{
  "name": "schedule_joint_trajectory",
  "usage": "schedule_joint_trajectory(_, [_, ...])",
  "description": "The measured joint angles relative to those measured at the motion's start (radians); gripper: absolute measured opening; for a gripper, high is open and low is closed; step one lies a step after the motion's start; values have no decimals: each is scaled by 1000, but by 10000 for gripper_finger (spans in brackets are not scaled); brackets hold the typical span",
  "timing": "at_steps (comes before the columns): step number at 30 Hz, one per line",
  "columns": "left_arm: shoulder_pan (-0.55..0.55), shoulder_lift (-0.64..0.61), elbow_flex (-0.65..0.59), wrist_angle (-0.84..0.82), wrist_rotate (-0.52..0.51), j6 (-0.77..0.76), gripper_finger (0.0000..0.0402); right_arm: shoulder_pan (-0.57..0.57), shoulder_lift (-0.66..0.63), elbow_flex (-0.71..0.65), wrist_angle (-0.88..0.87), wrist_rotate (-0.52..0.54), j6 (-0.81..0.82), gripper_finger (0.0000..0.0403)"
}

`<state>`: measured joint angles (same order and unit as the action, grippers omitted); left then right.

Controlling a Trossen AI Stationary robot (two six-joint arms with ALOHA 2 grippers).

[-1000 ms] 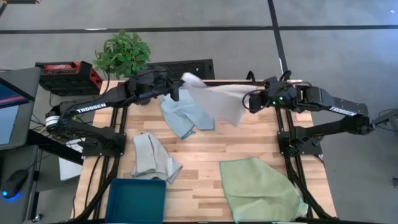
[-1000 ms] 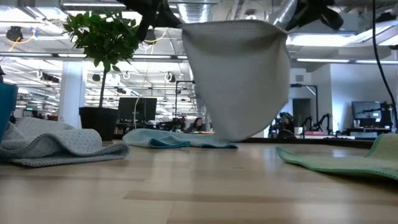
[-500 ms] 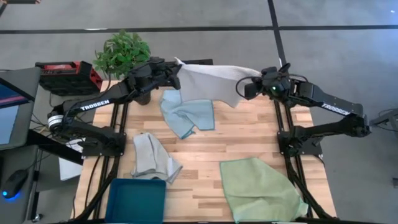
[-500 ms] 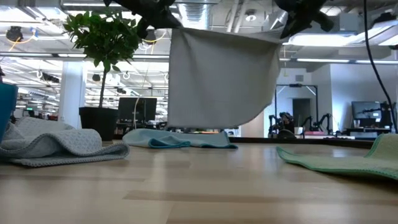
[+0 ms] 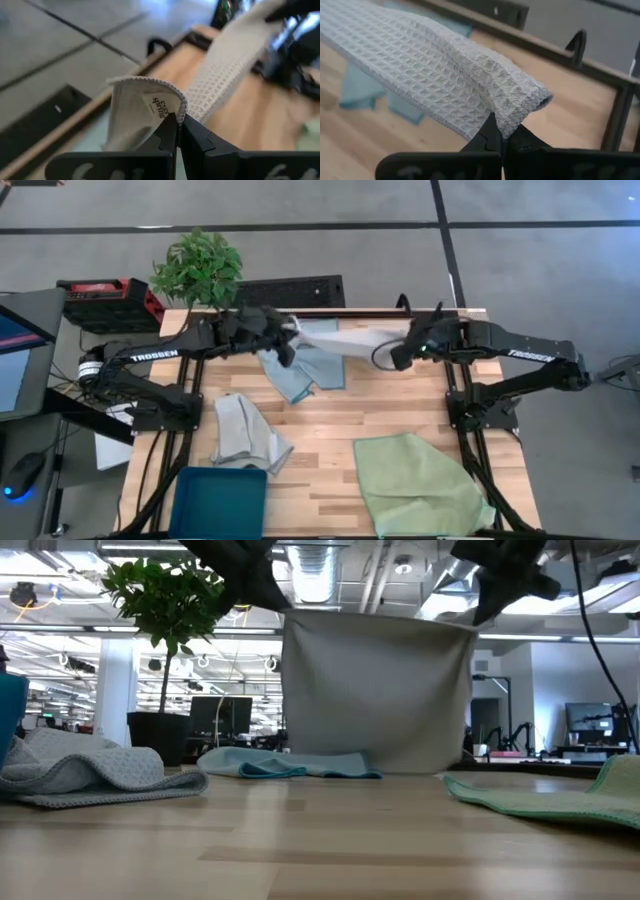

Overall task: Fold microfiber towels
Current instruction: Fold the gray microfiber towel

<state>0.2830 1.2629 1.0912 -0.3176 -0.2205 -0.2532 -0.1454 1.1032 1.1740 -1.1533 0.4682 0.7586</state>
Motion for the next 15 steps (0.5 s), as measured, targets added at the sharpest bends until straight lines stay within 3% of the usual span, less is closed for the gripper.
schedule_joint_trajectory(6, [-96,0,0,-126,-4,-85,0,104,66,-14,-20,-9,97,8])
schedule_joint_trajectory(15, [-207,0,0,-350,-4,-213,0,272,195,-37,35,-204,135,8])
